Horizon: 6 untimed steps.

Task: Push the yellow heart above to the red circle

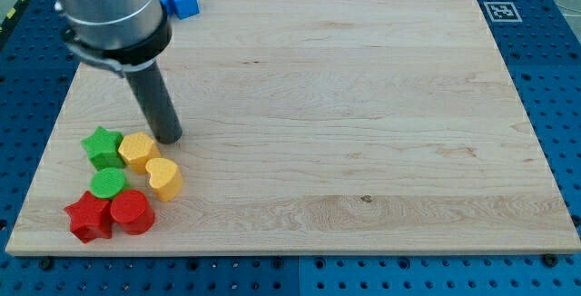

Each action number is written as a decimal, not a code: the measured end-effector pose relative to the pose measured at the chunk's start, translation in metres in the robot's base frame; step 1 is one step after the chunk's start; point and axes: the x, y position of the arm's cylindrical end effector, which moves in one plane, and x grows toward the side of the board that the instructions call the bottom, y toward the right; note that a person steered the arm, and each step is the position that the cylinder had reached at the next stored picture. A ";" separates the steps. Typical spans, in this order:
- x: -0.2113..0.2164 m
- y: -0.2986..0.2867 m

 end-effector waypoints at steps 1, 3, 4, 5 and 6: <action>-0.027 -0.001; -0.016 0.048; 0.033 0.057; 0.065 0.013; 0.072 -0.025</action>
